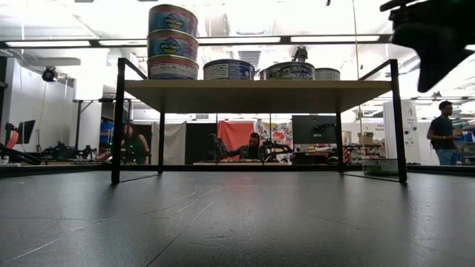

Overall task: Stack canned seafood by type on shelf
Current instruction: Stack the green tuna can on the green tuna can

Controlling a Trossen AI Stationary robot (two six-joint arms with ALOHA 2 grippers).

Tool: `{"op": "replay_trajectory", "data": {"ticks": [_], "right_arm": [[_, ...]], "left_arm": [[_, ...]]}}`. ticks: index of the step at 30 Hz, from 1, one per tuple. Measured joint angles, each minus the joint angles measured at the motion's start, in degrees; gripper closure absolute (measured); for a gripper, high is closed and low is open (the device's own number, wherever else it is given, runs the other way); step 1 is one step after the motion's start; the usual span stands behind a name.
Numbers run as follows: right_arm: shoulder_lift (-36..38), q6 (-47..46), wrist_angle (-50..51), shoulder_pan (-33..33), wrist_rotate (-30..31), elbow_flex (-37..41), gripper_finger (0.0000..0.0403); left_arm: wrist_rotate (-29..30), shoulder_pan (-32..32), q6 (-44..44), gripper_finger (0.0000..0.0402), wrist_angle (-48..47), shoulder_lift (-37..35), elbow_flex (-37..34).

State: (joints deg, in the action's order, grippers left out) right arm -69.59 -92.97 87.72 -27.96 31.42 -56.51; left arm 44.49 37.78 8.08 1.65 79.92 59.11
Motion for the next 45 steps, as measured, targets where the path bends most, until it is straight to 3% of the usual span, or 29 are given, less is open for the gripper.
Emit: {"op": "replay_trajectory", "data": {"ticks": [12, 19, 22, 29, 35, 45], "right_arm": [[9.8, -1.6, 0.0, 8.1, 13.9, 4.8, 0.0390], [12.1, -2.3, -5.4, 8.2, 5.6, 5.5, 0.0390], [11.7, -3.5, -5.2, 9.0, 8.3, 5.7, 0.0390], [12.7, -14.0, 1.7, 15.8, 8.1, 7.7, 0.0390], [14.1, -14.0, -3.4, 19.1, 12.3, 10.9, 0.0390], [15.7, -10.0, -4.6, 25.1, 12.2, 11.7, 0.0390]], "left_arm": [[0.0, 0.0, 1.7, 0.0240, 0.0, -0.1, 0.0], [0.0, 0.0, 1.7, 0.0240, 0.0, -0.1, 0.0], [0.1, -0.1, 1.4, 0.0240, 0.0, -0.1, 0.0], [1.5, -0.2, 1.6, 0.0240, 0.0, -0.1, 0.0], [1.5, -0.2, 1.7, 0.0240, 0.3, -0.2, 0.0], [1.5, -0.2, 1.9, 0.0240, 0.9, -0.2, 0.0]]}}
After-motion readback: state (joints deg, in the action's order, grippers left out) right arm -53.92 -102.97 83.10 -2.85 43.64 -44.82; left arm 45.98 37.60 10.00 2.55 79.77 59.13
